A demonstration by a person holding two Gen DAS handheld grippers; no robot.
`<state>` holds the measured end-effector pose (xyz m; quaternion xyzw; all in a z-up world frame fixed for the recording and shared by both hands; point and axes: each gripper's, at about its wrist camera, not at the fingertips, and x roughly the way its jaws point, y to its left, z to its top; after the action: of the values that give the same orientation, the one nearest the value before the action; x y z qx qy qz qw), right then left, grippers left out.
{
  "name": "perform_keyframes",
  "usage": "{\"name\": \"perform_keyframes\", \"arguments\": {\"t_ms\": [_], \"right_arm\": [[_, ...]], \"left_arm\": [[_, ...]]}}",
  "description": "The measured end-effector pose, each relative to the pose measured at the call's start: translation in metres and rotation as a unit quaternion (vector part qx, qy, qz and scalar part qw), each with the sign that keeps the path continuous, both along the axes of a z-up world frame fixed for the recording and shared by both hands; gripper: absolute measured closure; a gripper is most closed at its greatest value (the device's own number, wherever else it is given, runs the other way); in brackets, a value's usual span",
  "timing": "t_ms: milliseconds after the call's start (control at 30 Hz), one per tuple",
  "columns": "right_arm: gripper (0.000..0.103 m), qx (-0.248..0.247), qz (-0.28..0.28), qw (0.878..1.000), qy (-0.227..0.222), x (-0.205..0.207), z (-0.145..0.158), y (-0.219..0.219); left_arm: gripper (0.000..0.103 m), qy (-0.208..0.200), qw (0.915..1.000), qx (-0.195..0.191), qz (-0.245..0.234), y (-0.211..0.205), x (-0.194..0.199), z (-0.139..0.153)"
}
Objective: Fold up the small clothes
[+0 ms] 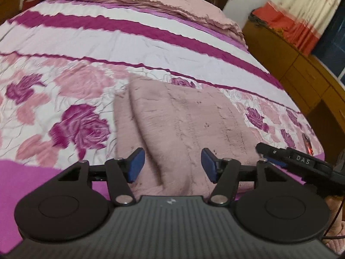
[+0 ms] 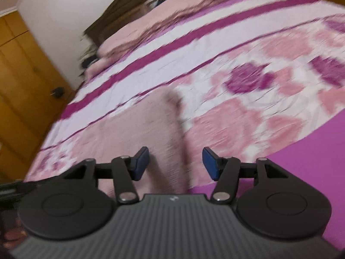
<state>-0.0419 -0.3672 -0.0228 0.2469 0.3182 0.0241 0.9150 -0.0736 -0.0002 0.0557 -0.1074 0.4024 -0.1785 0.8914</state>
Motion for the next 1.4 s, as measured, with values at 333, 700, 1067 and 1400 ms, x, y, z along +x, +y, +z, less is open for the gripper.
{"name": "perform_keyframes", "arguments": {"t_ms": [333,700,1067,1400], "right_arm": [[0.055,0.023,0.060,0.998,0.024,0.017,-0.012,0.003],[0.055,0.000,0.095,0.995,0.038,0.023,-0.015,0.035],[0.054,-0.017,0.085,0.996,0.016,0.025,0.009,0.026],[0.054,0.055,0.070,0.995,0.050,0.080,0.012,0.013]], "left_arm": [[0.086,0.026,0.9996,0.007,0.008,-0.008,0.023,-0.034],[0.086,0.044,0.9971,0.037,0.050,0.019,0.032,-0.043],[0.076,0.052,0.9963,0.024,0.063,0.018,0.036,-0.032],[0.048,0.032,0.9928,0.047,0.106,0.010,0.092,-0.016]]}}
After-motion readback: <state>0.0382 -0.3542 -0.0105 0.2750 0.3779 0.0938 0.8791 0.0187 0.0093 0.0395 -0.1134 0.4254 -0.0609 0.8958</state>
